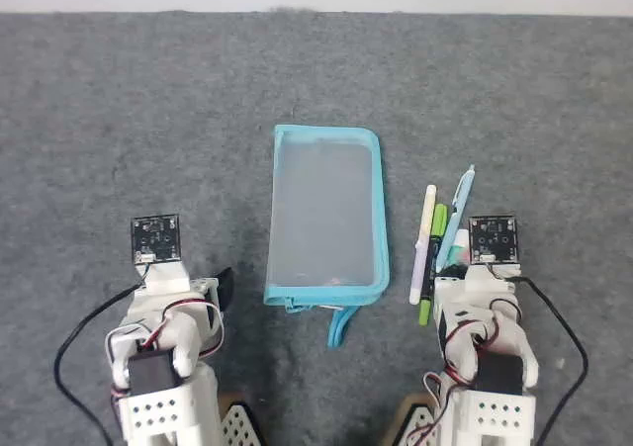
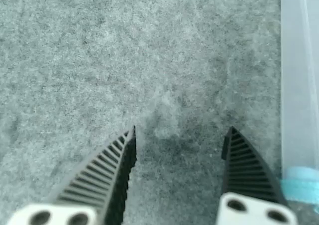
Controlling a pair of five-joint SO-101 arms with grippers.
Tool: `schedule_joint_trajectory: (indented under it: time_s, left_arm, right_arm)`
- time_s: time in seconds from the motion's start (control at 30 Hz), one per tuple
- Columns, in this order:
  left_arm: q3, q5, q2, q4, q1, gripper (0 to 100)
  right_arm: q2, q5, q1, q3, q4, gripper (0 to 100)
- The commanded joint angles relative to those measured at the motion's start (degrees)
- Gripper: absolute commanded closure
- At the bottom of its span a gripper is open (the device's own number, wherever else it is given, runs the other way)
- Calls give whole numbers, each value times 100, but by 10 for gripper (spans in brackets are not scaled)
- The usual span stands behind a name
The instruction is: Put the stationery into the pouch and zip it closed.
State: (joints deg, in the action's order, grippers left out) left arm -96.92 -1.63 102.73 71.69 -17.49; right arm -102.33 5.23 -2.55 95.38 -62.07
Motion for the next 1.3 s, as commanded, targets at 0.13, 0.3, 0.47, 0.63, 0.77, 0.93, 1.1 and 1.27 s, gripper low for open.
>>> schedule_joint_trajectory:
  time_s: [0.13,0.3,0.47,0.63,0.77,0.93,1.1,1.27]
  left_arm:
    - [31,-88,114,35,-18,734]
    - [31,-88,114,35,-18,734]
    - [31,-97,114,35,-18,734]
    - [31,-97,114,35,-9,735]
    - [31,-88,114,35,-26,735]
    - [31,-79,114,35,-35,735]
    - [31,-79,114,35,-35,735]
    - [31,-79,114,35,-35,735]
  right_arm:
    - [-136,44,13,105,-40,988]
    - [-136,44,13,105,-40,988]
    - [-136,18,22,105,-40,988]
    - [-154,9,31,105,-40,988]
    - [-154,35,31,105,-40,987]
    - [-163,35,31,105,66,986]
    - [-154,114,-136,97,444,986]
    - [-127,2259,-1288,-466,558,986]
